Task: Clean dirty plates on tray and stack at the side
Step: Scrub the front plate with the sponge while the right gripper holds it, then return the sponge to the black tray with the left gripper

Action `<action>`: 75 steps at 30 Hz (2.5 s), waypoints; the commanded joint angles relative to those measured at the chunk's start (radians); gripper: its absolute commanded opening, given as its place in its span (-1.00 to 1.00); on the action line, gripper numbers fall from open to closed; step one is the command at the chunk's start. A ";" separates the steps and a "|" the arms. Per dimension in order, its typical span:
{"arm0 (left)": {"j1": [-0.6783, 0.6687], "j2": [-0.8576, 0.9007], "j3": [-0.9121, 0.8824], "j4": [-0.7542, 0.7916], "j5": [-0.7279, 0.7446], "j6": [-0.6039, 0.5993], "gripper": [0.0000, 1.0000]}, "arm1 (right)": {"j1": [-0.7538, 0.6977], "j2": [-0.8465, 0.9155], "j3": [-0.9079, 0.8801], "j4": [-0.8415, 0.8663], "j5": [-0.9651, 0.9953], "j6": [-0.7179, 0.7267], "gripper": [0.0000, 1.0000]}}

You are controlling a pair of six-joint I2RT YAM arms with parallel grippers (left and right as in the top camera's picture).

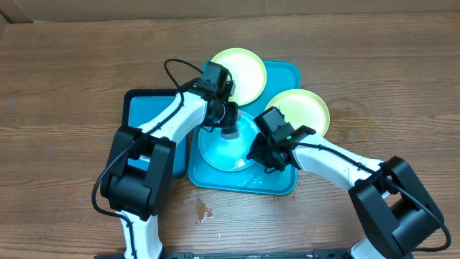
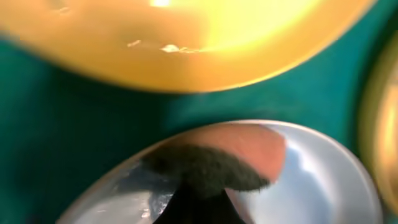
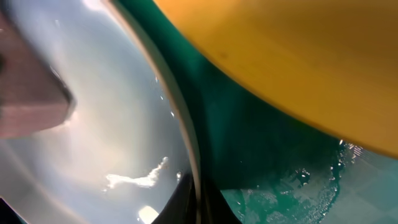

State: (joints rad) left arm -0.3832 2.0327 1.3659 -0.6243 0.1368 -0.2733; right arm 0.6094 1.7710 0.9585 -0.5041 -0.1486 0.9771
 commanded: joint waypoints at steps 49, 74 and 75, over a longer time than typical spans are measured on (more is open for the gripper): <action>0.043 0.009 0.003 -0.436 -0.296 -0.155 -0.92 | 0.011 0.026 -0.031 -0.034 0.013 -0.034 -0.92; 0.374 -0.169 0.105 -0.505 -0.193 -0.099 -0.92 | 0.011 0.026 -0.031 -0.026 0.014 -0.034 -0.92; 0.379 -0.162 0.103 -0.493 -0.177 -0.080 -0.92 | 0.011 0.026 -0.031 -0.025 0.014 -0.034 -0.92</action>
State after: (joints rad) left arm -0.0189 1.8416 1.4857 -1.1347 -0.0994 -0.4076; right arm 0.6243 1.7721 0.9588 -0.5140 -0.1791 0.9386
